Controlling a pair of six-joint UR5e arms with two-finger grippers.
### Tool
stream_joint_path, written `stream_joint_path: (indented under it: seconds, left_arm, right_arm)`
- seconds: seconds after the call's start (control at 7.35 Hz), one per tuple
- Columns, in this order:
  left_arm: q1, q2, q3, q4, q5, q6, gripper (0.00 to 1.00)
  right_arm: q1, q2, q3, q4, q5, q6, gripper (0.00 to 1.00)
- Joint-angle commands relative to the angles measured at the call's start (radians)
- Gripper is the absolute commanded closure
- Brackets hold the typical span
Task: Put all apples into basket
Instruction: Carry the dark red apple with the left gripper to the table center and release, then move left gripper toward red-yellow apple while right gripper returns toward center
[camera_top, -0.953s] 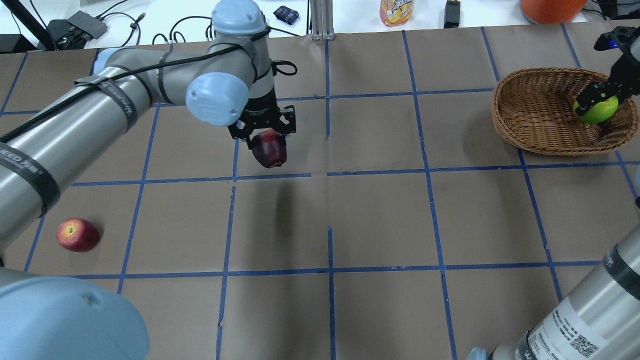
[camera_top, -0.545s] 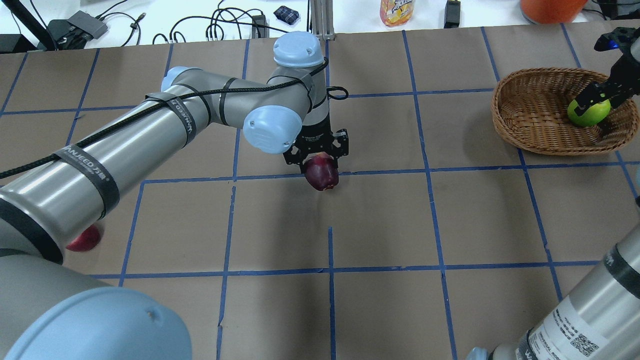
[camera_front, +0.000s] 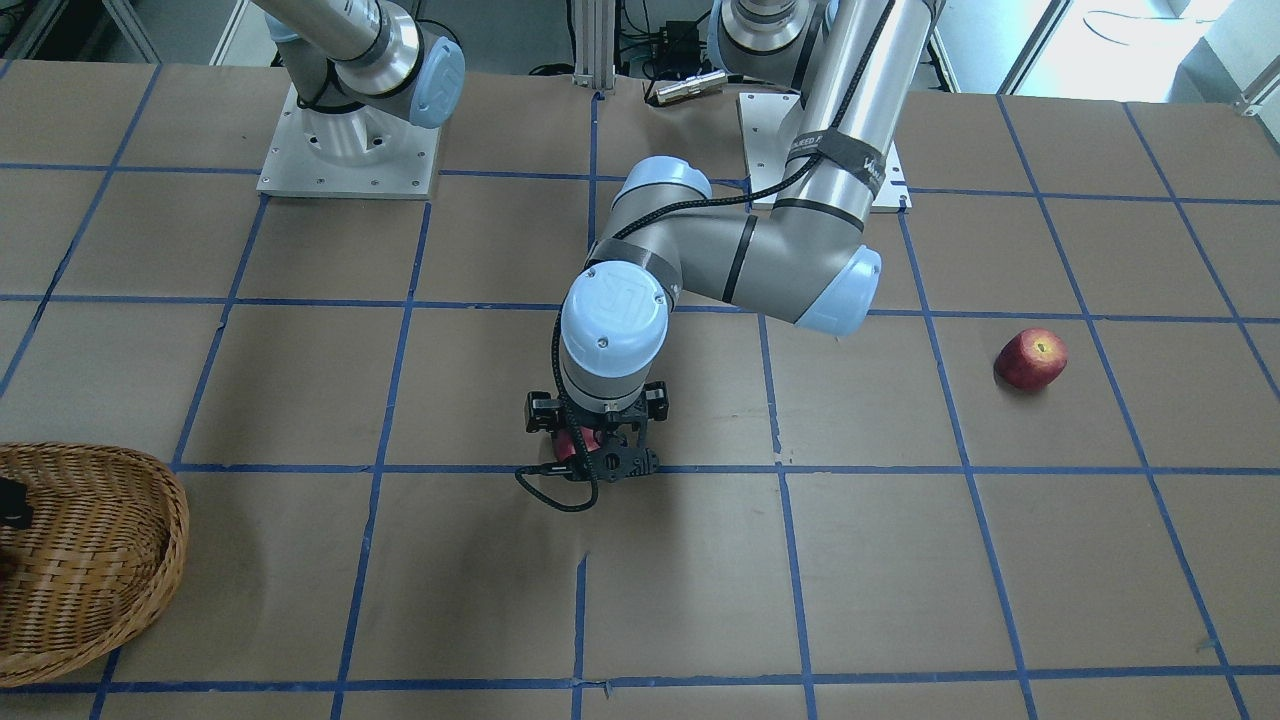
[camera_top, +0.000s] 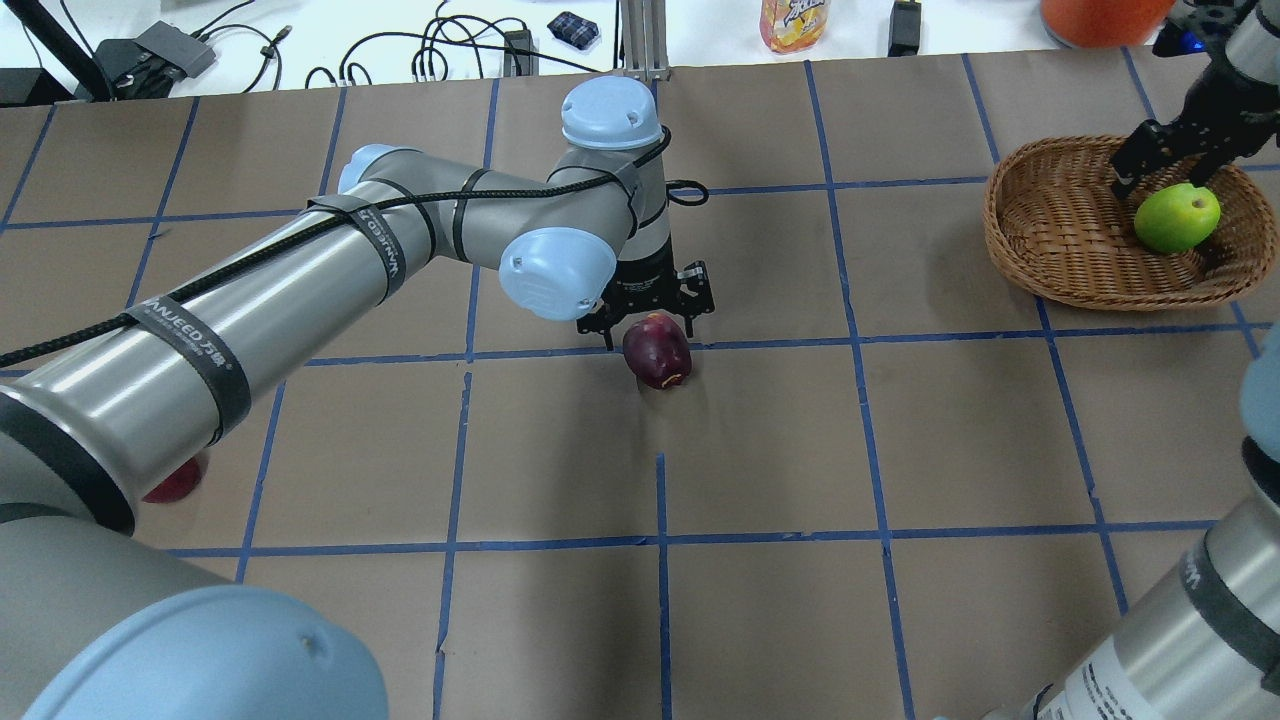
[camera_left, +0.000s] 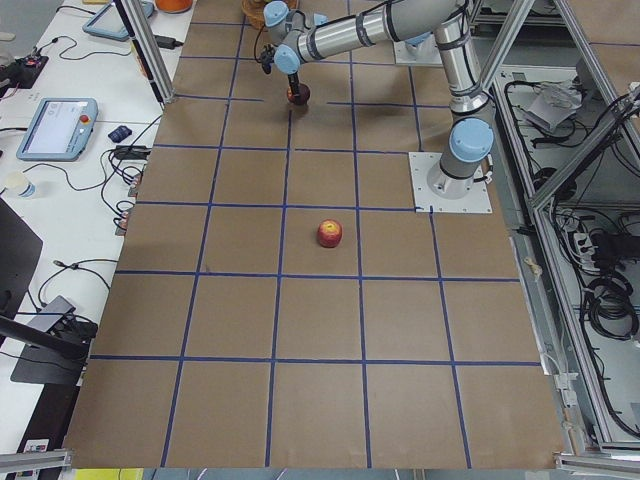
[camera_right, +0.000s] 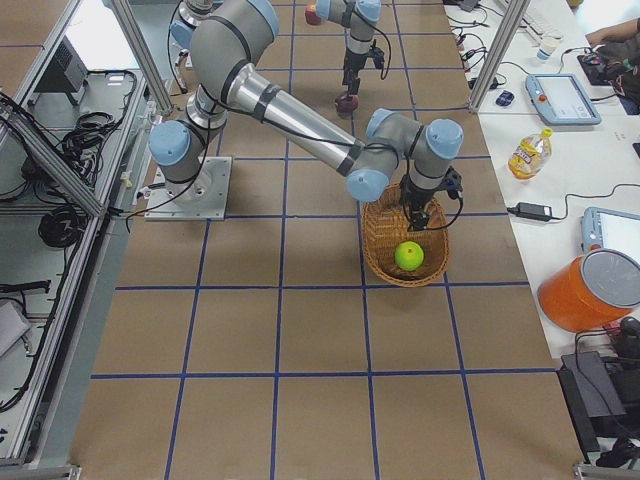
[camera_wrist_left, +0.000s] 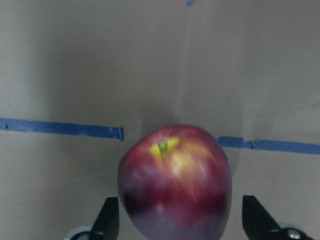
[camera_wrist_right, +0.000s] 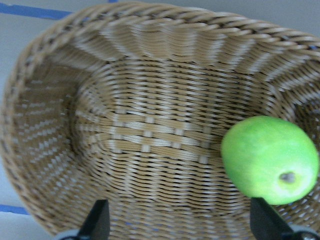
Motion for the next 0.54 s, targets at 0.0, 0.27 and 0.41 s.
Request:
stream_joint_path:
  seconds: [0.0, 0.27, 0.41]
  left_arm:
    - [0.117, 0.118, 0.005, -0.187, 0.019, 0.094, 0.00]
    - [0.288, 0.250, -0.016, -0.372, 0.122, 0.361, 0.00]
    - [0.382, 0.299, -0.028, -0.435, 0.138, 0.505, 0.02]
  right_arm:
    - [0.162, -0.045, 0.010, 0.059, 0.009, 0.233, 0.00]
    - [0.333, -0.068, 0.012, 0.074, 0.073, 0.463, 0.00]
    - [0.416, -0.059, 0.012, 0.062, 0.077, 0.613, 0.00]
